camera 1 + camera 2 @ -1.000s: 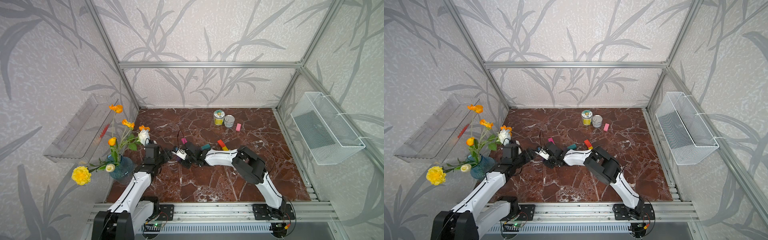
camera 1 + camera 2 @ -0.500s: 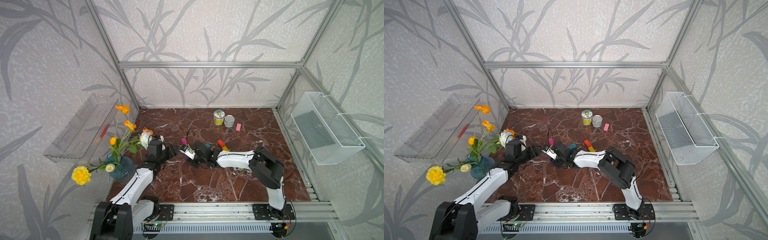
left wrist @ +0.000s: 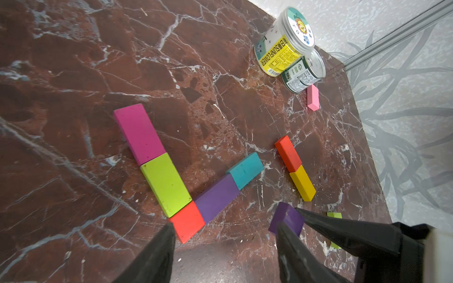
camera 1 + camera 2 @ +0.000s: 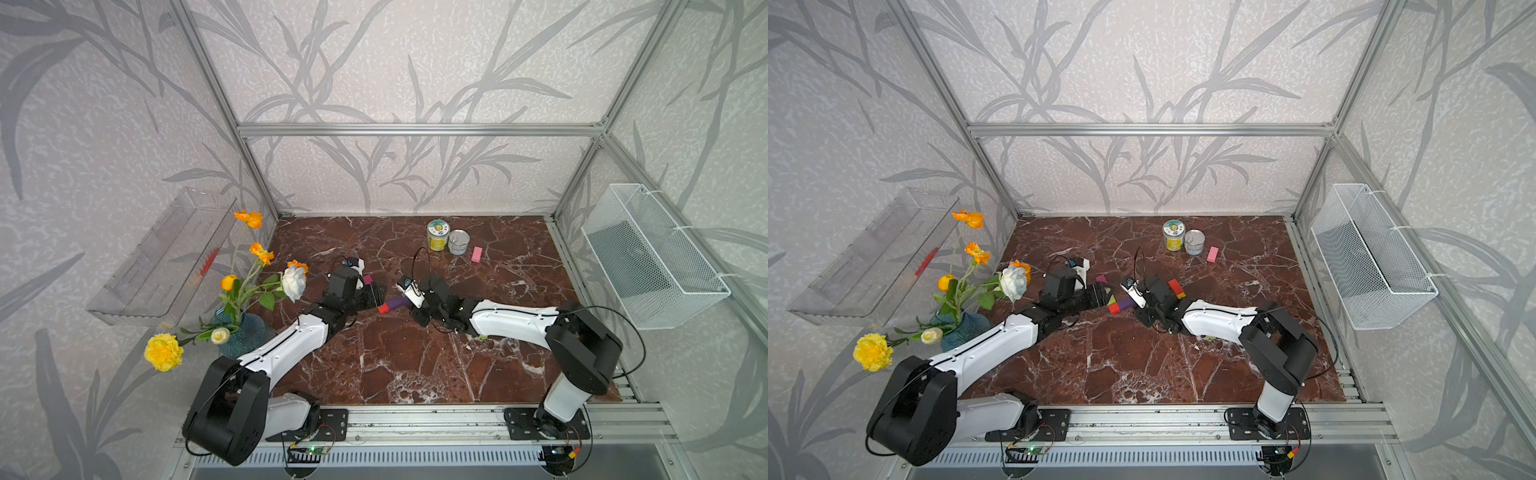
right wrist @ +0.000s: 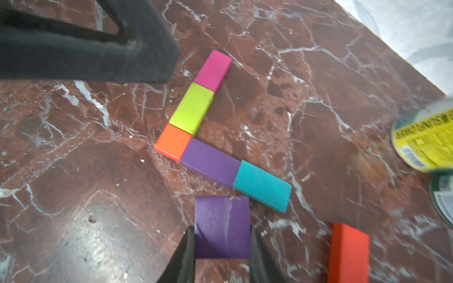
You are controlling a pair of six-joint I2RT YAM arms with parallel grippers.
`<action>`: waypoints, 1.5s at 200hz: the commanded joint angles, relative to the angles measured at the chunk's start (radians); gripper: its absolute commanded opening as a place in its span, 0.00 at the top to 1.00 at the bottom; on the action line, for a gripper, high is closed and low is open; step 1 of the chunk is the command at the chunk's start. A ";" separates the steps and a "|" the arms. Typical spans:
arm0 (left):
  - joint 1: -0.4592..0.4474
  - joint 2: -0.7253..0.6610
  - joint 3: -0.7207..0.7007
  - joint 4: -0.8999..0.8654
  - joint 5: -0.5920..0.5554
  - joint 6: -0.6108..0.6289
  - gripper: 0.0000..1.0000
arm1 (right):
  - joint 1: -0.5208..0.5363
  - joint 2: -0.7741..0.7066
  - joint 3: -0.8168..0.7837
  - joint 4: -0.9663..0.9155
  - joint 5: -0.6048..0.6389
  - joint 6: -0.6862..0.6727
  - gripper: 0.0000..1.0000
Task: Assemble the letter v with building blocks
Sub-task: Assemble the building block at the center of the board.
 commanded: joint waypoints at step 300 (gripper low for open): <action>-0.224 0.352 0.202 0.107 0.116 0.070 0.55 | -0.144 -0.204 -0.257 -0.318 0.095 0.346 0.75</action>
